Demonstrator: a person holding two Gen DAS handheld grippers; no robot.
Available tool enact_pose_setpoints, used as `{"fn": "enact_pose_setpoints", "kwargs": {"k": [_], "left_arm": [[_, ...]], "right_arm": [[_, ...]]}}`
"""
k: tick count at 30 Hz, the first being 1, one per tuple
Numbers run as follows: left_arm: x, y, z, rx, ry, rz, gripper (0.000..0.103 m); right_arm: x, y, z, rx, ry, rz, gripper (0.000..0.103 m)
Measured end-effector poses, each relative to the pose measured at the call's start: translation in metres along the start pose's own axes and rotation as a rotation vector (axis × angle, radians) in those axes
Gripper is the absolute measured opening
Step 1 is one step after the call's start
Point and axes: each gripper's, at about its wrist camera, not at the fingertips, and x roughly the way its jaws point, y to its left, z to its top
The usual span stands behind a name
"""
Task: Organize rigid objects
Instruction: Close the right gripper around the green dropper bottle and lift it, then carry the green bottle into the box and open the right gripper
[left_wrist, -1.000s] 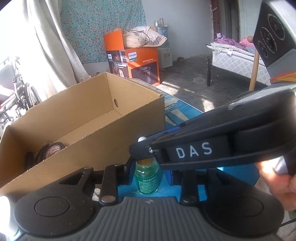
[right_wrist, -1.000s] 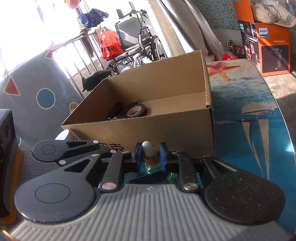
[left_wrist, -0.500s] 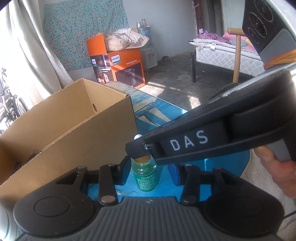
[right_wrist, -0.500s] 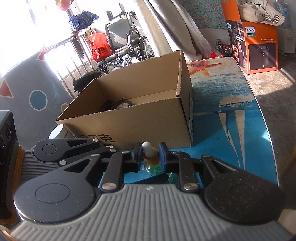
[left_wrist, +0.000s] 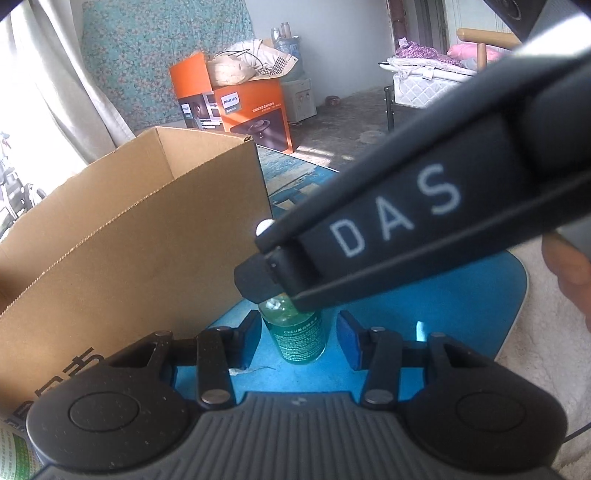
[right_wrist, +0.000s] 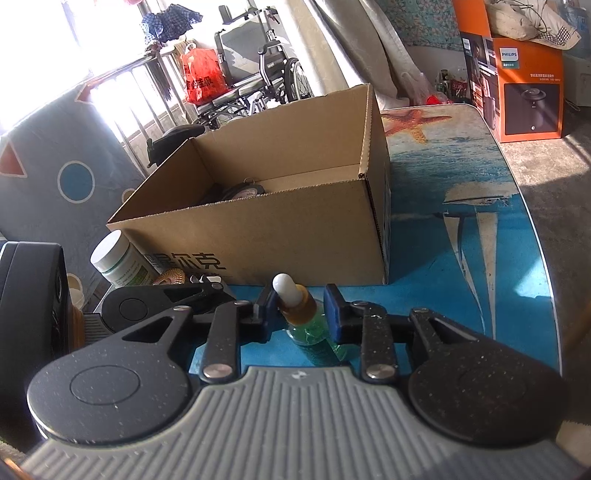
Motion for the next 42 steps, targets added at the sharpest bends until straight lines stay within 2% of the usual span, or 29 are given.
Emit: {"fn": "enact_pose_setpoints", "kwargs": {"k": [5,7,12,17,24,28,33,38,42], "left_arm": [[0.007,0.001,0.002,-0.005,-0.007,0.000,0.036],[0.007,0.002,0.003,-0.011,-0.012,-0.002,0.035],[-0.003,0.000,-0.002,-0.028,-0.019,-0.002,0.034],[-0.026,0.008,0.001,-0.036,-0.070,0.029,0.034],[-0.082,0.032,0.027,-0.055,-0.189,0.132,0.035],[-0.100,0.063,0.052,-0.110,-0.217,0.177,0.035],[-0.088,0.114,0.082,-0.215,-0.175,0.170,0.035],[-0.049,0.171,0.099,-0.357,-0.067,0.101,0.035],[-0.014,0.203,0.098,-0.463,0.016,0.078,0.033]], "right_arm": [[0.001,-0.004,0.001,0.013,-0.011,-0.001,0.025],[0.000,-0.003,0.001,0.008,-0.017,-0.003,0.021],[-0.004,0.001,0.000,-0.001,-0.011,-0.009,0.021],[-0.022,0.019,0.006,-0.049,-0.040,-0.007,0.021],[-0.064,0.057,0.050,-0.158,-0.144,0.062,0.021],[-0.074,0.078,0.094,-0.243,-0.186,0.120,0.021],[-0.047,0.085,0.160,-0.287,-0.135,0.159,0.020],[0.020,0.067,0.224,-0.247,-0.007,0.167,0.019],[0.082,0.044,0.249,-0.182,0.099,0.173,0.019]]}}
